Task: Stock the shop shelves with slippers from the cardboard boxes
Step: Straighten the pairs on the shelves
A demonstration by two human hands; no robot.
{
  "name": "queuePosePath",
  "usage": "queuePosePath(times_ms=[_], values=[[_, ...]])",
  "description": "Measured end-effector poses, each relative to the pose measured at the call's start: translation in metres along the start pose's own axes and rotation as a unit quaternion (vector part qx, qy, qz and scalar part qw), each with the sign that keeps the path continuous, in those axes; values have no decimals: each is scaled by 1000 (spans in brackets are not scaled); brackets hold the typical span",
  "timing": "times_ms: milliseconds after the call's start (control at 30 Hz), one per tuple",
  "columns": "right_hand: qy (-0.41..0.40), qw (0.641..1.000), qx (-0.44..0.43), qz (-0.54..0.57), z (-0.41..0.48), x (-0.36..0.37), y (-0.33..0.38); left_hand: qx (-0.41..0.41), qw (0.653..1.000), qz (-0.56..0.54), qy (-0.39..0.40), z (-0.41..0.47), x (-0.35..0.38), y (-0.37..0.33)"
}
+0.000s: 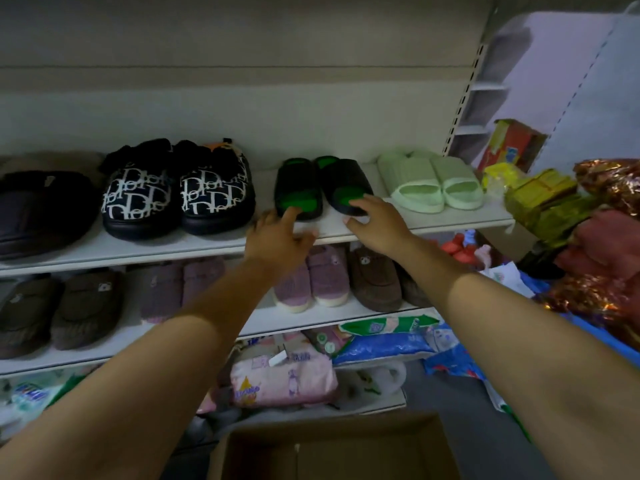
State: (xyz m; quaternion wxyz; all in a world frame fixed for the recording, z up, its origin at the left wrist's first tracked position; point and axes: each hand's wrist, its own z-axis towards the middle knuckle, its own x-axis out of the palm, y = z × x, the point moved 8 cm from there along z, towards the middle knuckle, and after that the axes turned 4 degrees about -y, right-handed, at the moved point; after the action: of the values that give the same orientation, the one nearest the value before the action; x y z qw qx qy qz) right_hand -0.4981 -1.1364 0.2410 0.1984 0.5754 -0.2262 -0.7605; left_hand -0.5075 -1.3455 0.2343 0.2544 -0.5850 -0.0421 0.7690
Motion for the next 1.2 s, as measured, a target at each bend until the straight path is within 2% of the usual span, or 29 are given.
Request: queuePosePath(times_ms=[233,367,433,533,633,767,833,933,1033,1100,1200], values=[[5,998,-62,-9,1,-2,9,-26,999,-40,-8,0,-6,4],[-3,996,-77,41,-6,-12,2,-32,998,-46,-2,-5,-3,3],[-78,989,-105,70,-23,-27,-3,-10,997,-47,-62,-20,-10,-5],[-185,966,-158,90,-64,-41,-25,83,981,-39,-168,-55,-4,-34],[-191,959,-202,58,-95,-29,-62,150,969,-22,-196,-79,26,-66],[-193,956,-221,-3,-111,-5,-124,158,962,-1,-224,-89,77,-81],[-171,969,-180,-1,-112,12,-166,155,969,1,-192,-92,114,-84],[-112,993,-47,9,-108,36,-238,117,990,-17,-77,-92,176,-84],[-62,995,80,14,-95,53,-293,72,996,-15,42,-77,229,-84],[-36,992,115,21,-83,61,-313,39,994,-17,99,-65,257,-86],[-31,991,127,26,-73,70,-326,7,993,-19,117,-52,284,-94]])
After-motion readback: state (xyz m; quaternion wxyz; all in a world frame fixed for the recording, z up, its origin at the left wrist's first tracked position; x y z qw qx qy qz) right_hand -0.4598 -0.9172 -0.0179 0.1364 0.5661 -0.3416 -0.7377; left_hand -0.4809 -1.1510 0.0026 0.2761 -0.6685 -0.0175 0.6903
